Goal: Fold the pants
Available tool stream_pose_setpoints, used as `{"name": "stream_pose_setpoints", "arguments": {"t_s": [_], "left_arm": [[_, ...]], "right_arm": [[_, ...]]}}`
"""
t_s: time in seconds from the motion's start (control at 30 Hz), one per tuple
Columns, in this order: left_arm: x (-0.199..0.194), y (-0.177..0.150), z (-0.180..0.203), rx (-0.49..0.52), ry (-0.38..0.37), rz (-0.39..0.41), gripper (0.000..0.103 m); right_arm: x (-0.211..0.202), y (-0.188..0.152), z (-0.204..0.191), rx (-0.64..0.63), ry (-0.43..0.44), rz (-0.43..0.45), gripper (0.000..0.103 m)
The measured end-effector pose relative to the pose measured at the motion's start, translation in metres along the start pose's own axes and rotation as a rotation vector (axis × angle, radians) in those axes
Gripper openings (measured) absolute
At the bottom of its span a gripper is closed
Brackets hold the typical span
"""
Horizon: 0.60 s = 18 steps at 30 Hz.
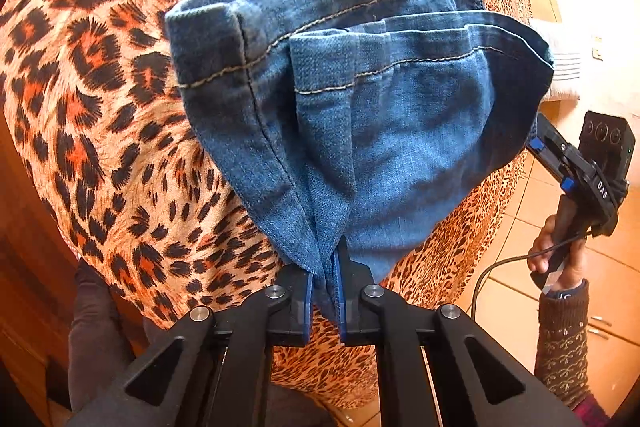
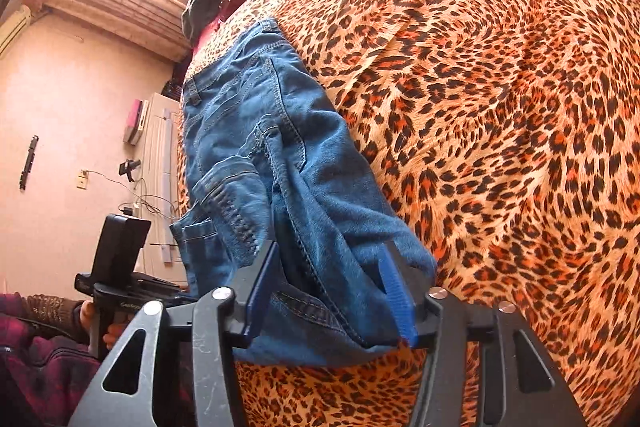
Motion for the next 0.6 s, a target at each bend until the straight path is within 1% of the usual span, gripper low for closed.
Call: {"name": "stream_pose_setpoints", "arguments": {"t_s": [0.03, 0.07, 0.1, 0.17, 0.2, 0.23, 0.33, 0.37, 0.4, 0.43, 0.47, 0.5, 0.53, 0.57, 0.6], "left_arm": [[-0.002, 0.000, 0.000, -0.003, -0.002, -0.003, 0.007], [-0.002, 0.007, 0.002, 0.001, -0.004, -0.006, 0.007], [-0.004, 0.007, 0.003, 0.018, 0.002, -0.009, 0.007], [-0.013, 0.008, 0.006, 0.067, 0.012, 0.005, 0.007], [-0.024, 0.006, 0.012, 0.100, 0.000, 0.019, 0.007], [-0.034, 0.005, 0.019, 0.132, -0.005, 0.039, 0.008], [-0.055, 0.014, 0.040, 0.209, -0.012, 0.096, 0.015], [-0.057, 0.021, 0.047, 0.227, -0.007, 0.113, 0.020], [-0.057, 0.029, 0.052, 0.239, 0.003, 0.129, 0.023], [-0.056, 0.037, 0.055, 0.235, 0.015, 0.139, 0.024], [-0.055, 0.043, 0.058, 0.234, 0.015, 0.145, 0.025], [-0.054, 0.049, 0.058, 0.240, 0.032, 0.157, 0.028], [-0.051, 0.054, 0.054, 0.255, 0.073, 0.177, 0.028], [-0.049, 0.059, 0.045, 0.267, 0.144, 0.190, 0.028], [-0.043, 0.063, 0.034, 0.260, 0.204, 0.182, 0.027]], "right_arm": [[-0.004, 0.000, 0.000, 0.013, 0.011, 0.023, 0.056], [-0.011, 0.001, 0.001, 0.026, 0.006, 0.066, 0.056], [-0.022, 0.001, 0.001, 0.042, 0.008, 0.114, 0.056], [-0.040, 0.006, -0.006, 0.083, 0.072, 0.216, 0.056], [-0.046, 0.006, -0.017, 0.080, 0.108, 0.246, 0.056], [-0.047, 0.004, -0.027, 0.057, 0.136, 0.254, 0.056], [-0.025, 0.000, -0.059, -0.034, 0.136, 0.208, 0.055], [-0.014, 0.003, -0.068, -0.055, 0.137, 0.196, 0.055], [-0.004, 0.005, -0.071, -0.070, 0.123, 0.188, 0.053], [0.006, 0.007, -0.072, -0.075, 0.099, 0.185, 0.052], [0.016, 0.010, -0.069, -0.067, 0.079, 0.183, 0.047], [0.026, 0.014, -0.064, -0.054, 0.056, 0.176, 0.045], [0.037, 0.018, -0.059, -0.044, 0.019, 0.166, 0.042], [0.048, 0.022, -0.050, -0.038, -0.030, 0.156, 0.041], [0.057, 0.024, -0.042, -0.028, -0.061, 0.140, 0.036]]}}
Point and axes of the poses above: each gripper's, at about its wrist camera, not at the fingertips, and x roughly the way its jaws point, z to its right, y to its top, the point moved 10 cm from there along x, roughly the way its jaws point, and after that the axes turned 2 degrees about -y, right-handed, at the moved point
